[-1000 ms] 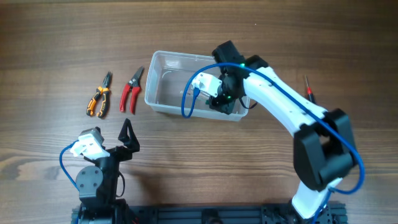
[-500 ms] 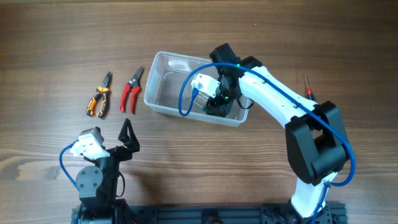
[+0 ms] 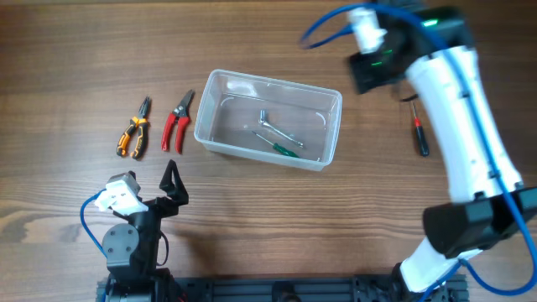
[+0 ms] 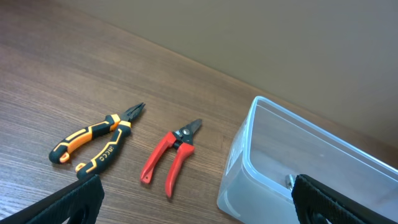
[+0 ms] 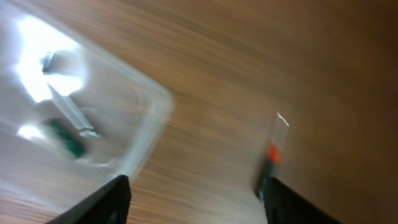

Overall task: Pack container
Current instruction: 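Move the right gripper to the red-black screwdriver and grasp it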

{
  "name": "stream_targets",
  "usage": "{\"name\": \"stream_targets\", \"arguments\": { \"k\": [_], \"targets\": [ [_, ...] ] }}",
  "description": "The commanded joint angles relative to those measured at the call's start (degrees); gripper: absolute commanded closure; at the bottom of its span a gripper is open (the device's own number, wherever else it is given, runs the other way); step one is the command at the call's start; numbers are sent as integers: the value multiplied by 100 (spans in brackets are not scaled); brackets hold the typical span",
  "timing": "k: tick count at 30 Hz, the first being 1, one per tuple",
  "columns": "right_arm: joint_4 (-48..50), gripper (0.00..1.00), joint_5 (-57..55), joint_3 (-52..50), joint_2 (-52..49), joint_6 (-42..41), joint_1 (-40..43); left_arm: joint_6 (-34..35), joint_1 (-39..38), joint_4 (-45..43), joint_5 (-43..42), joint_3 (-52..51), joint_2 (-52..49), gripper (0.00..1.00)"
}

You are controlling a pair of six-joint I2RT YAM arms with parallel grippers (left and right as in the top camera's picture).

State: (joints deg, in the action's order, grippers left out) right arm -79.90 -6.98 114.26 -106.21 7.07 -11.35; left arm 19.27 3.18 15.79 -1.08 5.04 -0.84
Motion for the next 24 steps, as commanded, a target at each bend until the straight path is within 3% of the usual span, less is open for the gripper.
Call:
{"name": "stream_targets", "arguments": {
  "k": [1, 4, 9, 15, 24],
  "targets": [
    [114, 23, -391, -487, -157, -402, 962, 70, 48, -17, 55, -17, 24, 0],
    [420, 29, -328, -938, -157, -273, 1611, 70, 48, -17, 55, -17, 24, 0],
    [1266, 29, -7, -1943, -157, -249, 2319, 70, 48, -17, 55, -17, 24, 0],
    [2505, 29, 11, -3560, -157, 195, 2455, 70, 48, -17, 55, -17, 24, 0],
    [3926, 30, 68, -4905, -157, 240, 2450, 70, 48, -17, 55, -17, 24, 0]
  ]
}}
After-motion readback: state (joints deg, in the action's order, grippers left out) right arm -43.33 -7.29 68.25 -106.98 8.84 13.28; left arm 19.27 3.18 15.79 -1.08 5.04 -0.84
